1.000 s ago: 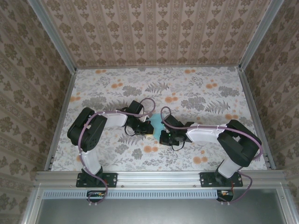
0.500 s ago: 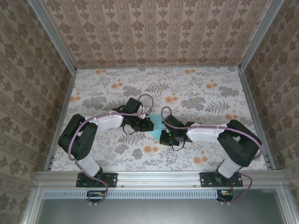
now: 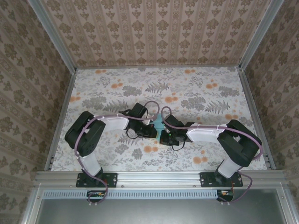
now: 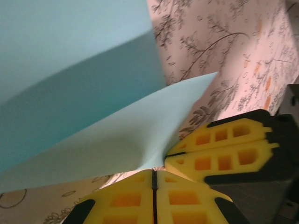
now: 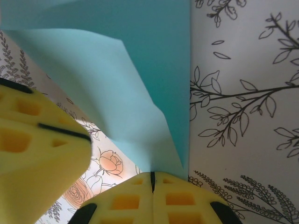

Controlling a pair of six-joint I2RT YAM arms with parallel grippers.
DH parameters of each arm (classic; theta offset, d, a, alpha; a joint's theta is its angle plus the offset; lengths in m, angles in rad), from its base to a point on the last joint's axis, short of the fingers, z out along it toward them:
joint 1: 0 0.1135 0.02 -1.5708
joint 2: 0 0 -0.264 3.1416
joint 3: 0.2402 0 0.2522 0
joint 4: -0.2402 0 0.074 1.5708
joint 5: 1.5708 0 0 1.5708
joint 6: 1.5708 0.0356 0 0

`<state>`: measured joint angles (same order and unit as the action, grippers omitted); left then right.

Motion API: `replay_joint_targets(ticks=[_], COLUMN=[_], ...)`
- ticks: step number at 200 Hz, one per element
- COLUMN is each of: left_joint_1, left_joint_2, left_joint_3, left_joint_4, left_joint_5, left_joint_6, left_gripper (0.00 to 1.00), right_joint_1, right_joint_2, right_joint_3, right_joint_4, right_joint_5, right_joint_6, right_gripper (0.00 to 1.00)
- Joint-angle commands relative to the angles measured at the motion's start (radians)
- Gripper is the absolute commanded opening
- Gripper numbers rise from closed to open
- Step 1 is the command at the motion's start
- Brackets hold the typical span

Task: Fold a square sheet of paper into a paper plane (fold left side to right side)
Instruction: Third fold the triangle at the center of the table.

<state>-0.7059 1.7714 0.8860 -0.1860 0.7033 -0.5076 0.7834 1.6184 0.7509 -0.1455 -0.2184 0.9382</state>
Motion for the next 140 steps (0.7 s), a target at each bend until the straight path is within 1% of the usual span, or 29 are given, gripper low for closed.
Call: replay_joint_targets(ticks=[1, 61, 101, 106, 140], left_joint_1=[-0.004, -0.002, 0.001, 0.003, 0.013], left_joint_2=[0.025, 0.075, 0.089, 0.089, 0.095], left_joint_3=[0.02, 0.051, 0.063, 0.063, 0.059], left_joint_4=[0.003, -0.026, -0.041, -0.046, -0.066], left_joint_5=[0.019, -0.041, -0.053, -0.086, -0.113], left_joint_6=[0.028, 0.063, 0.07, 0.069, 0.077], left_gripper=[0.08, 0.07, 0.06, 0.06, 0.06], right_joint_1=[-0.002, -0.002, -0.001, -0.002, -0.001], right_joint_2=[0.042, 0.044, 0.043, 0.042, 0.039], right_joint_3=[-0.036, -0.033, -0.035, -0.035, -0.035], right_joint_4=[-0.104, -0.114, -0.121, -0.122, -0.133], right_joint_5=[0.008, 0.01, 0.012, 0.012, 0.017], right_joint_6=[-0.015, -0.018, -0.021, -0.022, -0.028], right_gripper=[0.0, 0.0, 0.0, 0.0, 0.0])
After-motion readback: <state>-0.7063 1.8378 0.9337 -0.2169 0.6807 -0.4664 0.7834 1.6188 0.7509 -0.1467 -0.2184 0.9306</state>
